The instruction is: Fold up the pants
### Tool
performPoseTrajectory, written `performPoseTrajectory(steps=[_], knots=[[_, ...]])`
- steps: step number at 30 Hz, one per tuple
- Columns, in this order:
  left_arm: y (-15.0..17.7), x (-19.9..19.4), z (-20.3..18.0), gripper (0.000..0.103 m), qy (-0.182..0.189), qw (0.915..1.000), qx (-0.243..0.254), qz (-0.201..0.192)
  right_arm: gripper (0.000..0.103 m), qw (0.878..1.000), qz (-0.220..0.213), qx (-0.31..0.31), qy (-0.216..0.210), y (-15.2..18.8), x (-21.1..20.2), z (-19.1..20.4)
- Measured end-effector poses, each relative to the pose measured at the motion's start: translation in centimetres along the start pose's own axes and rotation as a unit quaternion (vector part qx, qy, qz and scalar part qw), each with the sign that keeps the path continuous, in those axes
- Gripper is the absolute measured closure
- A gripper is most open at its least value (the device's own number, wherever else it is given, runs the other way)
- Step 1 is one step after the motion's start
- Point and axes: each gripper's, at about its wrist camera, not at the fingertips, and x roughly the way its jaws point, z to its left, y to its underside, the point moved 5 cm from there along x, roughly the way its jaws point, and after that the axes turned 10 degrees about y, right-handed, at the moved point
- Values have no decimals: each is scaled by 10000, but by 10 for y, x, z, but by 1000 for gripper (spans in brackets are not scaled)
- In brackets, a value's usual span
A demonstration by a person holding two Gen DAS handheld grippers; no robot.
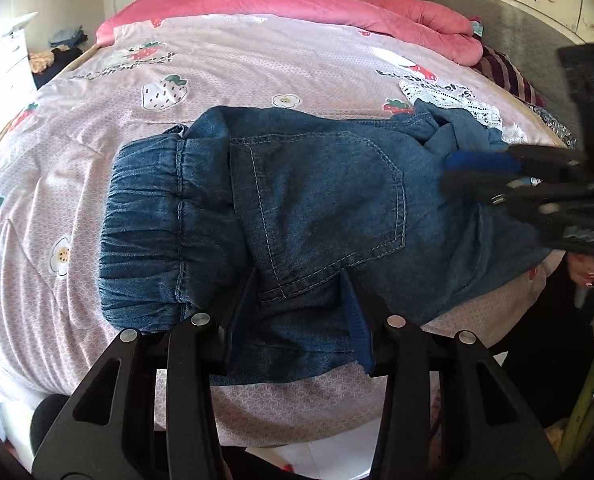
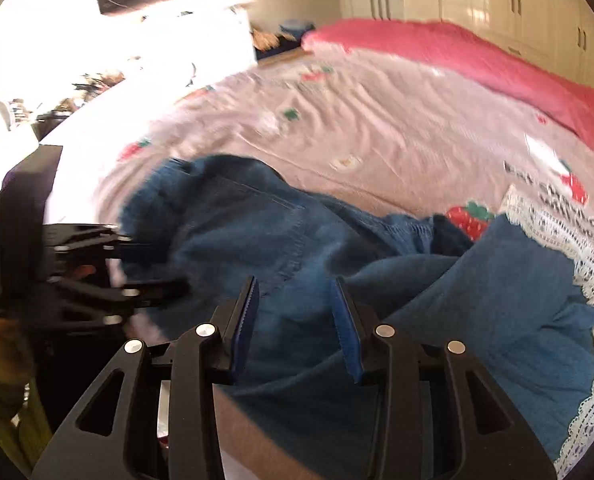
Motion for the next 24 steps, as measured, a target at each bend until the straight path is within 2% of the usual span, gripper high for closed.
performPoseTrajectory(steps=[2, 5, 9, 12, 16, 18, 20, 24], knots=[[-1, 2, 1, 68, 9, 10000, -5, -13, 66, 9989, 409, 201, 105, 14, 20, -9], [-5, 0, -3, 68, -60, 10000, 16, -28, 66, 9985, 199, 490, -128, 19, 7, -16], [-17, -26, -16, 63, 127, 9994, -60, -329, 65, 9945, -373, 915, -347, 10, -39, -40], [-27, -41, -29, 58, 155, 9981, 16, -598, 54, 9920, -613, 1103, -70, -1, -62, -70], [-42, -38, -49, 48, 270, 9970, 154, -703, 49, 9876, -617, 1356, 503, -14, -74, -117], [-49, -29, -61, 47, 475, 9968, 194, -615, 42, 9863, -487, 1451, 617, -21, -67, -135], [-56, -16, -76, 42, 691, 9958, 265, -531, 40, 9849, -402, 1511, 747, -25, -58, -153], [-64, 10, -102, 33, 888, 9943, 485, -347, 32, 9843, -107, 1466, 976, -42, -34, -179]])
